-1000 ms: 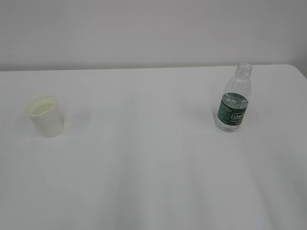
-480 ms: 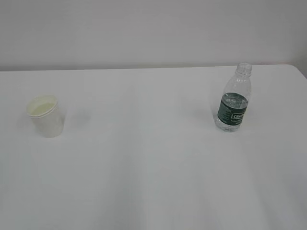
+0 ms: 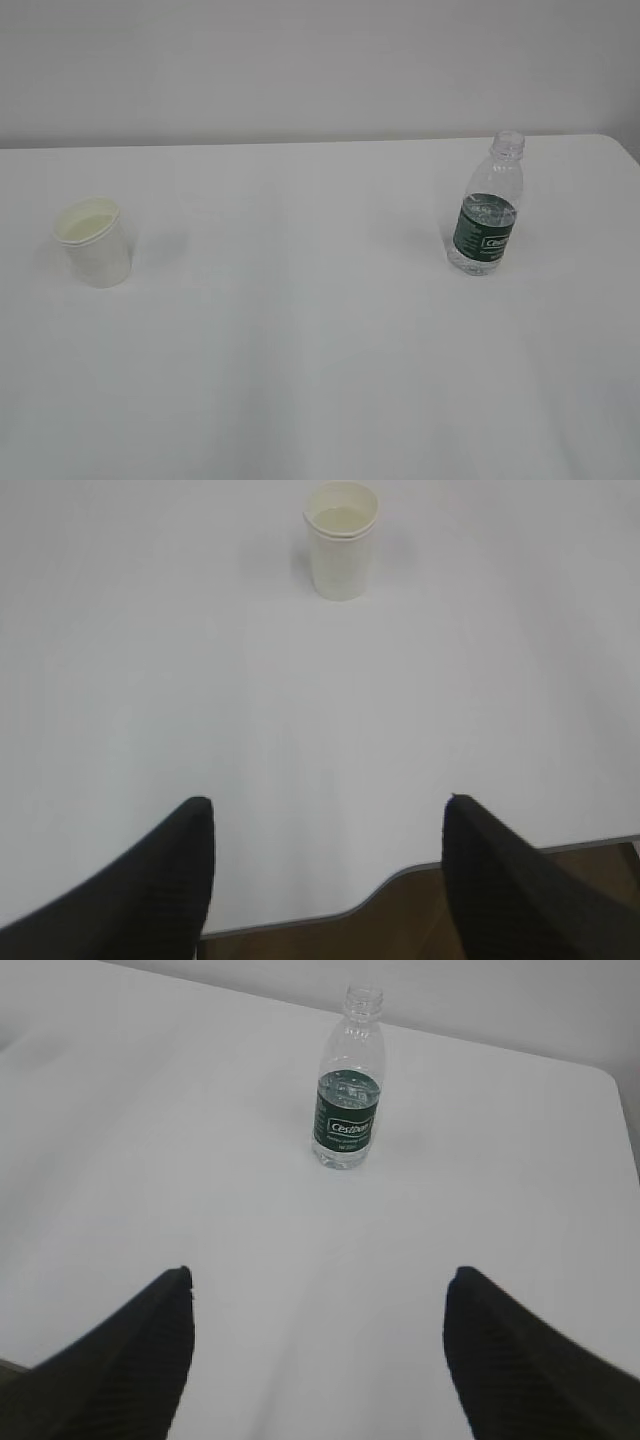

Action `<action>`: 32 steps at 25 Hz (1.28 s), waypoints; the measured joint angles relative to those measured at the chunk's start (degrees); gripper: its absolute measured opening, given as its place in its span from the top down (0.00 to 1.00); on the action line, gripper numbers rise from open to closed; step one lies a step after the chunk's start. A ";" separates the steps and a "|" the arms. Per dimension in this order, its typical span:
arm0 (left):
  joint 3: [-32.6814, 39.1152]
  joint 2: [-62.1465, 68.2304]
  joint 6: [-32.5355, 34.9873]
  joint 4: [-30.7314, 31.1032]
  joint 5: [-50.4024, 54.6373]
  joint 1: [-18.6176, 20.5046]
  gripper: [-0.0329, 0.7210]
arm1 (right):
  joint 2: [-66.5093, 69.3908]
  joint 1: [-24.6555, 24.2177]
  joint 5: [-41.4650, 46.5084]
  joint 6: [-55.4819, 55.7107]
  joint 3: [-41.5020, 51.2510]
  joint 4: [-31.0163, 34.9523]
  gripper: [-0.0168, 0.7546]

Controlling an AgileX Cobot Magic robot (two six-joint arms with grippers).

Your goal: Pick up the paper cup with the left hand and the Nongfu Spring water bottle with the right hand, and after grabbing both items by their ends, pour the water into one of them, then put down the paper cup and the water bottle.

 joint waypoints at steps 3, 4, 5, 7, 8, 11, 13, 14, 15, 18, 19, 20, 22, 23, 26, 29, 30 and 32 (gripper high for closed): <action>0.00 0.00 0.00 0.00 -0.11 0.00 0.29 | 0.00 0.00 0.11 0.40 0.00 -0.05 0.21; 0.00 0.00 0.00 0.00 -0.11 0.00 0.29 | 0.00 0.00 0.11 0.55 0.00 -0.05 0.21; 0.00 0.00 0.00 0.00 -0.22 0.00 0.29 | 0.00 0.00 0.11 0.64 0.00 -0.14 0.21; 0.00 0.00 0.00 0.00 -0.86 0.00 0.29 | 0.00 0.00 0.11 0.69 0.00 -0.14 0.21; 0.09 0.00 0.00 0.00 -1.37 0.00 0.29 | 0.00 0.00 0.11 0.69 0.00 -0.14 0.21; 0.96 0.00 0.00 0.00 -3.32 0.00 0.29 | 0.00 0.00 -0.25 0.69 0.36 -0.26 0.21; 1.57 0.00 0.00 0.00 -4.52 0.00 0.29 | 0.00 0.00 -0.82 0.77 0.71 -0.34 0.21; 1.81 0.00 0.00 0.00 -4.90 0.00 0.29 | 0.00 0.00 -1.11 0.77 0.97 -0.34 0.21; 1.92 0.00 0.00 0.00 -5.21 0.00 0.29 | 0.00 0.00 -1.25 0.77 1.17 -0.34 0.21; 2.14 0.00 0.00 0.00 -5.57 0.00 0.29 | 0.00 0.00 -1.61 0.77 1.20 -0.34 0.21; 2.14 0.00 0.00 0.00 -5.57 0.00 0.29 | 0.00 0.00 -1.73 0.77 1.20 -0.34 0.21; 2.14 0.00 0.00 0.00 -5.57 0.00 0.29 | 0.00 0.00 -1.93 0.77 1.20 -0.34 0.21; 2.14 0.00 0.00 0.00 -5.57 0.00 0.29 | 0.00 0.00 -2.00 0.77 1.32 -0.34 0.21; 2.14 0.00 0.00 0.00 -5.57 0.00 0.29 | 0.00 0.00 -2.00 0.77 1.32 -0.34 0.21; 2.14 0.00 0.00 0.00 -5.57 0.00 0.29 | 0.00 0.00 -2.00 0.82 1.32 -0.34 0.21; 2.14 0.00 0.00 0.00 -5.57 0.00 0.29 | 0.00 0.00 0.18 1.01 0.57 -0.34 0.21; 2.14 0.00 0.00 0.00 -5.57 0.00 0.29 | 0.00 0.00 1.19 1.08 -0.02 -0.34 0.21; 2.14 0.00 0.00 0.00 -5.57 0.00 0.29 | 0.00 0.00 3.01 1.19 -0.76 -0.34 0.21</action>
